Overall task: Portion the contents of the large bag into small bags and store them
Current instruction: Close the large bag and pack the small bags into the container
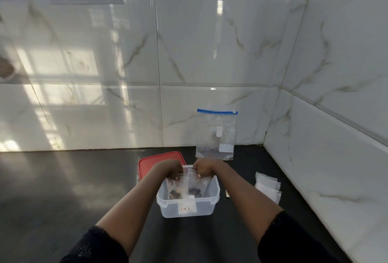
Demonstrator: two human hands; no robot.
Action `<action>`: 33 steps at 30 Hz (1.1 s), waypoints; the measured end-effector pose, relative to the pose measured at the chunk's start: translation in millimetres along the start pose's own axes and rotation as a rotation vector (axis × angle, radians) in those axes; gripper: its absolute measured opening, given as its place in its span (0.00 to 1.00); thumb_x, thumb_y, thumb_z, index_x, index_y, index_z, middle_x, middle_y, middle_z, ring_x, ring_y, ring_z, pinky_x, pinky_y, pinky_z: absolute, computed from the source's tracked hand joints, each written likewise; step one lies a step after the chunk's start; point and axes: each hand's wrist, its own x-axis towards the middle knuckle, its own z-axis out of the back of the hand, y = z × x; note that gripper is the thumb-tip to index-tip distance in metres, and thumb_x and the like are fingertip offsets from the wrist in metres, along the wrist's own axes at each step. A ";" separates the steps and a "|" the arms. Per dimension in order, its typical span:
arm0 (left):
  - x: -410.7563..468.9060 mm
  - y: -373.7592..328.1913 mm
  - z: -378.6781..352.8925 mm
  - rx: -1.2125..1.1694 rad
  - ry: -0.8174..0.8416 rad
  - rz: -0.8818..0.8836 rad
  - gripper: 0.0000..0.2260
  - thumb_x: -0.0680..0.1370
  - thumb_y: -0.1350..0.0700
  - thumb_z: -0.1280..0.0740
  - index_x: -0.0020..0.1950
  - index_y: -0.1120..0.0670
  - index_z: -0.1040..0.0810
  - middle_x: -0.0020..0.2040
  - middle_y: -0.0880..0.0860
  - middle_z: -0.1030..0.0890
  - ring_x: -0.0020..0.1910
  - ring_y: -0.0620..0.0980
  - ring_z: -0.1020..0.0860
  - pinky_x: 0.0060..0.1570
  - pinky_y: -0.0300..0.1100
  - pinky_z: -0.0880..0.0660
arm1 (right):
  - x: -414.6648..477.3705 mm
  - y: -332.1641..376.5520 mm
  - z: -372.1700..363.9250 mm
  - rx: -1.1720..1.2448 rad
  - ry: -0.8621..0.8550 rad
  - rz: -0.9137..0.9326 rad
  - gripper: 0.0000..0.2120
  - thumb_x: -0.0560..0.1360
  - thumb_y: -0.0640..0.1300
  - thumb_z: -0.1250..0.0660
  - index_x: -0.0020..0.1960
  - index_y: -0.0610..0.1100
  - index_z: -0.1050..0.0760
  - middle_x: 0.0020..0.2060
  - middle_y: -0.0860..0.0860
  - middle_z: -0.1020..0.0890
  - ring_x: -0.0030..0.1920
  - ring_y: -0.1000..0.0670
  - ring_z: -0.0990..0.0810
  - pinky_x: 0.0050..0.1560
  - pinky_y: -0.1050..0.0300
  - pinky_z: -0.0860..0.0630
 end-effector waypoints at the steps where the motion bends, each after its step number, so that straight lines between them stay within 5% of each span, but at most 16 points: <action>1: 1.6 0.4 -3.3 0.014 -0.006 0.007 0.15 0.77 0.63 0.37 0.63 0.58 0.24 0.57 0.57 0.21 0.46 0.51 0.27 0.50 0.43 0.29 | 2.1 1.0 -3.7 -0.009 0.010 -0.007 0.07 0.76 0.34 0.39 0.49 0.34 0.23 0.41 0.43 0.26 0.41 0.47 0.29 0.34 0.60 0.33; 7: 15.9 6.9 -6.8 -0.063 -0.265 0.062 0.08 0.74 0.58 0.31 0.52 0.53 0.19 0.52 0.52 0.18 0.51 0.52 0.21 0.53 0.46 0.24 | 14.5 2.2 -16.1 -0.035 -0.233 -0.003 0.11 0.77 0.34 0.39 0.57 0.37 0.23 0.52 0.41 0.21 0.51 0.43 0.21 0.51 0.51 0.25; 13: 16.9 -21.0 6.8 -0.099 -0.553 0.036 0.09 0.74 0.61 0.41 0.47 0.55 0.21 0.47 0.56 0.20 0.47 0.57 0.21 0.41 0.44 0.26 | 3.9 -5.6 -1.4 -0.028 -0.541 -0.005 0.10 0.76 0.35 0.41 0.54 0.39 0.24 0.50 0.41 0.21 0.51 0.41 0.20 0.46 0.52 0.26; 16: 22.6 -53.0 15.0 -0.165 -0.545 -0.032 0.08 0.73 0.61 0.40 0.46 0.59 0.22 0.47 0.59 0.20 0.47 0.59 0.21 0.39 0.44 0.30 | -5.5 -21.3 4.4 0.039 -0.608 -0.084 0.10 0.76 0.36 0.40 0.55 0.40 0.24 0.52 0.42 0.21 0.51 0.42 0.20 0.46 0.53 0.26; 23: 52.2 -137.7 -2.0 -0.253 -0.467 -0.204 0.10 0.75 0.60 0.39 0.53 0.60 0.22 0.52 0.61 0.20 0.53 0.59 0.22 0.51 0.49 0.25 | -34.3 -109.1 -9.9 0.216 -0.607 -0.304 0.09 0.76 0.40 0.38 0.52 0.42 0.21 0.51 0.42 0.20 0.51 0.42 0.20 0.48 0.52 0.24; 33: 88.7 -233.5 -41.7 -0.041 -0.196 -0.303 0.15 0.77 0.64 0.40 0.63 0.57 0.26 0.62 0.59 0.25 0.59 0.57 0.24 0.56 0.48 0.27 | -60.6 -210.7 -60.3 0.322 -0.543 -0.482 0.11 0.75 0.38 0.40 0.52 0.40 0.20 0.52 0.42 0.18 0.55 0.42 0.21 0.52 0.53 0.24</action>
